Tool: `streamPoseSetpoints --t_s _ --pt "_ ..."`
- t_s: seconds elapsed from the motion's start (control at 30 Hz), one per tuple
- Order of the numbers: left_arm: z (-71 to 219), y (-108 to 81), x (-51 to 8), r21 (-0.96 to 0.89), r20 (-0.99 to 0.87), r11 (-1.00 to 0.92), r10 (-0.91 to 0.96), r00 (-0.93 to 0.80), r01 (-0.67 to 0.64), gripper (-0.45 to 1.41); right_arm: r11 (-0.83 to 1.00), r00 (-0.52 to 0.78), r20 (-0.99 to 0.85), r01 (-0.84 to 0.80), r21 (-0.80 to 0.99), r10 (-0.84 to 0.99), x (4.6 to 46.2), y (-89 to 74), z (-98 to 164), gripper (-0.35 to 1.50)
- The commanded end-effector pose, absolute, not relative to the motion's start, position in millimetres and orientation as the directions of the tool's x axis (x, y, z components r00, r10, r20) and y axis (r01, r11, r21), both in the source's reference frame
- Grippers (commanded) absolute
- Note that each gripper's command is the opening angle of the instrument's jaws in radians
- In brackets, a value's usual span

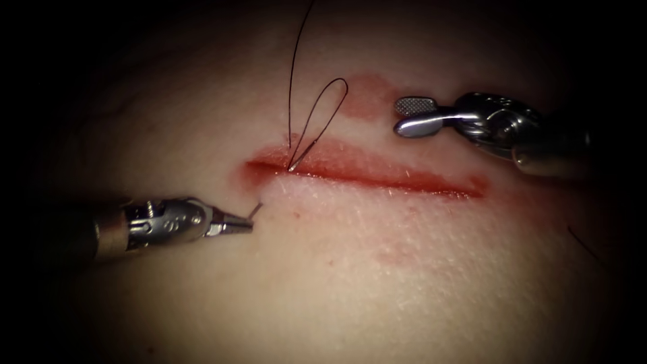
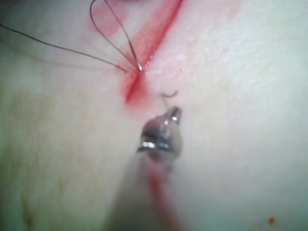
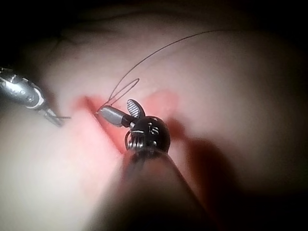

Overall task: Wound Closure
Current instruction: Use the left gripper to pull the needle through.

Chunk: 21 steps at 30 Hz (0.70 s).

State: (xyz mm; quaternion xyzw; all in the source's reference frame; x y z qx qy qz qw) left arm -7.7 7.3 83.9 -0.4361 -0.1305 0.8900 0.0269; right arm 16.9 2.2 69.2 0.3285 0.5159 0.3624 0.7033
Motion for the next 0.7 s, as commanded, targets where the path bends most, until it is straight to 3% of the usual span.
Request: streamPoseSetpoints --t_s 0.03,0.37,0.4,0.43,0.5,0.6,0.63,0.7 --pt "84.7 7.0 -8.2 -0.256 -0.770 -0.964 0.161 -0.617 0.068 -0.35 0.523 0.178 -0.496 -0.170 0.835 0.850 17.5 2.2 69.2 1.48" --pt "84.8 6.7 -7.3 -0.114 -0.807 -0.988 0.032 -0.590 0.103 -0.23 0.573 0.124 -0.560 -0.206 0.794 0.820 18.0 1.4 69.0 1.48" --pt "84.9 6.6 -7.2 -0.093 -0.812 -0.989 0.009 -0.584 0.113 -0.18 0.573 0.123 -0.560 -0.206 0.793 0.819 18.0 1.3 69.1 1.48" --pt "85.1 6.4 -7.0 -0.021 -0.822 -0.991 -0.058 -0.566 0.132 0.06 0.575 0.122 -0.562 -0.209 0.791 0.818 18.4 0.9 69.2 1.48" --pt "85.1 6.4 -6.8 0.014 -0.826 -0.992 -0.081 -0.558 0.124 0.23 0.581 0.123 -0.568 -0.205 0.788 0.814 18.6 0.7 69.3 1.48" --pt "85.1 6.7 -6.9 0.058 -0.839 -0.992 -0.108 -0.533 0.109 0.33 0.582 0.122 -0.570 -0.206 0.787 0.813 19.1 0.5 69.5 1.48" --pt "85.1 6.9 -7.1 0.090 -0.849 -0.991 -0.130 -0.512 0.101 0.45 0.583 0.122 -0.571 -0.202 0.787 0.812 19.3 0.3 69.6 1.48" --pt "85.1 7.1 -7.3 0.127 -0.855 -0.987 -0.158 -0.494 0.096 0.48 0.590 0.124 -0.577 -0.197 0.783 0.807 19.6 0.1 69.8 1.48"
